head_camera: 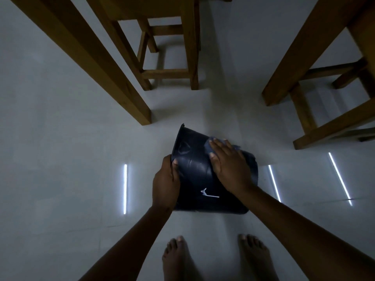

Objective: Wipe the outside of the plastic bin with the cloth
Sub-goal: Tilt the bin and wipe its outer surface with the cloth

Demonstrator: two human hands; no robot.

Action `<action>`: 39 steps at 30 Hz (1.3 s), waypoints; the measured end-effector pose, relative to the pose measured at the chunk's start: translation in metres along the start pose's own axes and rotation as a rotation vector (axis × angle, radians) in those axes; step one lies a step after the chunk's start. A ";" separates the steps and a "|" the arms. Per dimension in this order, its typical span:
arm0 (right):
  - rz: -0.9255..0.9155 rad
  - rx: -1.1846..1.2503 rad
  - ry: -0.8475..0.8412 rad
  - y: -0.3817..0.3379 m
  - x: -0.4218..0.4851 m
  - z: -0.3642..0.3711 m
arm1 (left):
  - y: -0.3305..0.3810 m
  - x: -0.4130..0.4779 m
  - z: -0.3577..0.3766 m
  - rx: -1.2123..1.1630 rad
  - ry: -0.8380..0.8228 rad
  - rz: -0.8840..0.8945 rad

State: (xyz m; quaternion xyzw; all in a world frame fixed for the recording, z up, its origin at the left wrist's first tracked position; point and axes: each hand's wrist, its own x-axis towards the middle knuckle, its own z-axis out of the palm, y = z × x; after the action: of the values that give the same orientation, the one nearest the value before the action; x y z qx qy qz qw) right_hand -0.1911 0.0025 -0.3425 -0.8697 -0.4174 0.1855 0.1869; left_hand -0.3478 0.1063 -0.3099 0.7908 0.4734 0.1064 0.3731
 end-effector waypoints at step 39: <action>0.105 -0.094 -0.030 -0.009 0.030 0.002 | -0.003 -0.003 0.000 0.022 0.005 -0.004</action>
State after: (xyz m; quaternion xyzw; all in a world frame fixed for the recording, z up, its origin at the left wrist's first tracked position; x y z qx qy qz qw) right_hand -0.1810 0.0318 -0.3452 -0.8953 -0.3823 0.1880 0.1297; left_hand -0.3518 0.1046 -0.3117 0.7935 0.4771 0.1027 0.3635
